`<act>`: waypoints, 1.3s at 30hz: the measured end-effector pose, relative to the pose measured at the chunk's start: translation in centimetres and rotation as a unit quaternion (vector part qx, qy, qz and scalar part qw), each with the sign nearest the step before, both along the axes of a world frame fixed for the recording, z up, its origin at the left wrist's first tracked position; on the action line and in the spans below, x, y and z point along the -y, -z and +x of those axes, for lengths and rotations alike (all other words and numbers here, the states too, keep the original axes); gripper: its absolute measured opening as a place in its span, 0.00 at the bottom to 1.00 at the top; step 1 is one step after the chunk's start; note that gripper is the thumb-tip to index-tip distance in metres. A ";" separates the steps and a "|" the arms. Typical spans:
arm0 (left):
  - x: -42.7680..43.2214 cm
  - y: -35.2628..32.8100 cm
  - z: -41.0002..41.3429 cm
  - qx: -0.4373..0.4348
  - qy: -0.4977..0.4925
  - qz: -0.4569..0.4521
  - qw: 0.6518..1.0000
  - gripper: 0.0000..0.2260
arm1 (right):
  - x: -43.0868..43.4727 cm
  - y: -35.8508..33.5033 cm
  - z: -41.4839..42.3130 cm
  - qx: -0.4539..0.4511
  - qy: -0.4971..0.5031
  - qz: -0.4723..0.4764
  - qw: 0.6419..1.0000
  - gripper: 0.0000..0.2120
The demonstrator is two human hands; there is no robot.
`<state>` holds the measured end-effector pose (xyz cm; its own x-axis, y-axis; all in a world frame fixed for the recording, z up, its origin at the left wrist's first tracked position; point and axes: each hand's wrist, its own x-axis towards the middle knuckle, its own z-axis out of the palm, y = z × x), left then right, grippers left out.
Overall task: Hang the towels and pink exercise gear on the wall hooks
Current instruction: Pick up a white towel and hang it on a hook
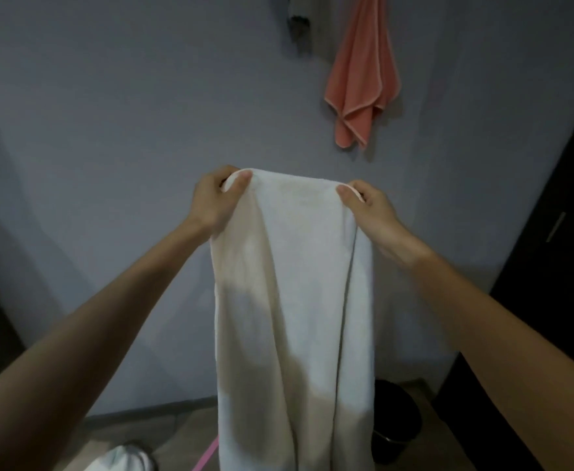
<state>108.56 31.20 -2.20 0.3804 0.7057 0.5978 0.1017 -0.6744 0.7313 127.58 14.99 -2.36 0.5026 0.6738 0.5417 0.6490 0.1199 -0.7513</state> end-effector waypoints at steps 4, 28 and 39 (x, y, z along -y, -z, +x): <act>-3.8 -2.6 -1.5 0.008 0.006 0.028 1.000 0.10 | -5.3 -2.8 -1.6 0.003 -0.006 0.046 0.999 0.17; -29.6 -18.8 -8.9 0.077 -0.011 0.101 0.992 0.12 | -33.5 -19.3 -8.6 0.071 -0.121 0.107 0.984 0.07; -35.8 -28.5 -2.5 0.107 -0.018 0.194 0.975 0.11 | -39.7 -29.1 -3.7 0.140 -0.037 0.244 0.959 0.06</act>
<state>106.01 67.02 26.33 0.1961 0.4213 0.8855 0.0030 -0.9033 0.4291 123.85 54.66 26.75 0.2520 0.3342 0.9082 0.7938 0.4654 -0.3915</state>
